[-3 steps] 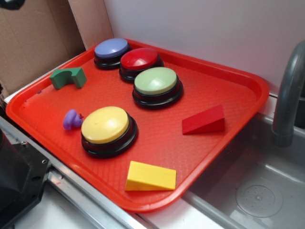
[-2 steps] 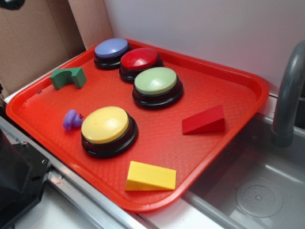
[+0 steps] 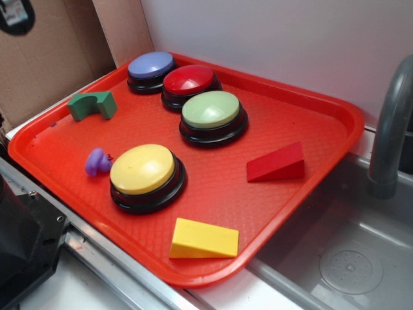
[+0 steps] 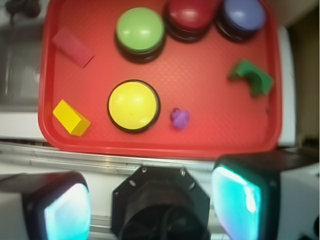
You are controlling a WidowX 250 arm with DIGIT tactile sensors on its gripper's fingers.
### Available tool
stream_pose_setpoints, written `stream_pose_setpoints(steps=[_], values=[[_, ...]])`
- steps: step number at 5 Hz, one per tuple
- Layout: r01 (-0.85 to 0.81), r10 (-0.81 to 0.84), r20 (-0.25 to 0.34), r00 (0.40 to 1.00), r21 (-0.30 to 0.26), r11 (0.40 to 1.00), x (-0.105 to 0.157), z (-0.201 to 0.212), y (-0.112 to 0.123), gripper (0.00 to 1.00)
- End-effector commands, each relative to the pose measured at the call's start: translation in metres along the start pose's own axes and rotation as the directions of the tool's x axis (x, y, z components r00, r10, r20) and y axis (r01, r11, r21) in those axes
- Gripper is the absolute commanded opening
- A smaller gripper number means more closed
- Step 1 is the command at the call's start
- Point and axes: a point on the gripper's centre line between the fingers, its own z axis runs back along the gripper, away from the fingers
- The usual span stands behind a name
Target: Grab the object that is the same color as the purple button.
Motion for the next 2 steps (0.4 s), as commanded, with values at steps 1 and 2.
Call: stream_pose_setpoints(steps=[1,2], values=[[0.345,-0.345,-0.006,0.938,0.025,0.938,0.012,-0.056,0.005,1.0],[0.499,-0.499,0.004,0.867,-0.012,0.867,0.015,-0.093,0.013,1.0]])
